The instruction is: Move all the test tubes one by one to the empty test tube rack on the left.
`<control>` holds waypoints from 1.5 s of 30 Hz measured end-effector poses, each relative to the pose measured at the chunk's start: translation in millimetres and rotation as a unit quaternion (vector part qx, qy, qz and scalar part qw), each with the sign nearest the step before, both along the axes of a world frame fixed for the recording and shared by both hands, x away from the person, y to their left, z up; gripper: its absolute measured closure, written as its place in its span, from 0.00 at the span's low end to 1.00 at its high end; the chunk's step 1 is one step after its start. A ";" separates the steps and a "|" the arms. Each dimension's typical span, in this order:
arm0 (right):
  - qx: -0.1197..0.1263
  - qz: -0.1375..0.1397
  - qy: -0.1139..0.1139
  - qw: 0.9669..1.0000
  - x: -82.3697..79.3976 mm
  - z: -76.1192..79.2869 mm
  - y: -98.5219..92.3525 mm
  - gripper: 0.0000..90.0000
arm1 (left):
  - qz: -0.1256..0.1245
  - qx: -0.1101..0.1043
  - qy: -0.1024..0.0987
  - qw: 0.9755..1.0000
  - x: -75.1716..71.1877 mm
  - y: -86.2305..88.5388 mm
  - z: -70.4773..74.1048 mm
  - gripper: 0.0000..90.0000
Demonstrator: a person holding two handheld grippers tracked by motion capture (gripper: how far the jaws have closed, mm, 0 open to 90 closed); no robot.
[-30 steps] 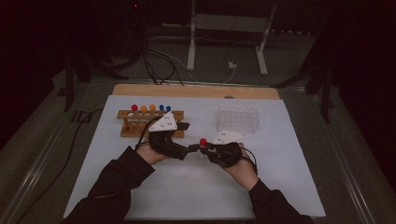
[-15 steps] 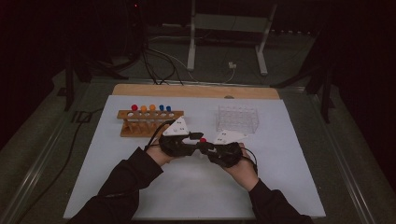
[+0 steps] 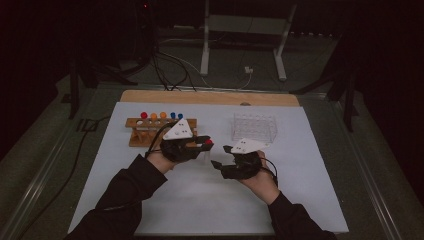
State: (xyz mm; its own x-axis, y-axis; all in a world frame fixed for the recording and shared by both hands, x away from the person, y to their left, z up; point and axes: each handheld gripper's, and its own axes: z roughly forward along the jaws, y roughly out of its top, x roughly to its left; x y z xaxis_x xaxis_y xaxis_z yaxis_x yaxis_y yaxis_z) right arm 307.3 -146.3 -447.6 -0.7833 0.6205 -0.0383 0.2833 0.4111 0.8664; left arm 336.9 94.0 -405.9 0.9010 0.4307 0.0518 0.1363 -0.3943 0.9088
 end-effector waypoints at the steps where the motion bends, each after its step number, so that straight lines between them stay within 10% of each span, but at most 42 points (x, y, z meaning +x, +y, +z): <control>1: 0.002 -0.003 0.000 1.000 -0.1 0.6 -0.4 0.28 | 0.008 -0.001 -0.001 1.000 1.0 4.4 2.0 0.80; 12: 0.022 0.030 0.011 0.999 -1.8 6.8 -6.5 0.02 | 0.087 -0.017 -0.022 0.996 4.0 62.7 23.1 0.80; 22: 0.032 0.032 0.005 0.999 -2.4 10.0 -8.6 0.00 | 0.171 -0.016 -0.035 0.985 6.3 121.4 36.3 0.80; 29: 0.035 0.025 -0.004 0.999 -2.7 11.7 -10.3 0.00 | 0.229 -0.018 -0.045 0.972 18.0 152.3 38.5 0.80; 38: 0.036 0.021 -0.004 0.999 -1.8 11.8 -13.0 0.00 | 0.308 -0.053 -0.052 0.948 44.3 171.1 25.7 0.80; 45: 0.035 0.019 -0.004 0.999 -1.2 11.8 -15.0 0.00 | 0.331 -0.045 -0.032 0.942 62.5 172.7 0.0 0.80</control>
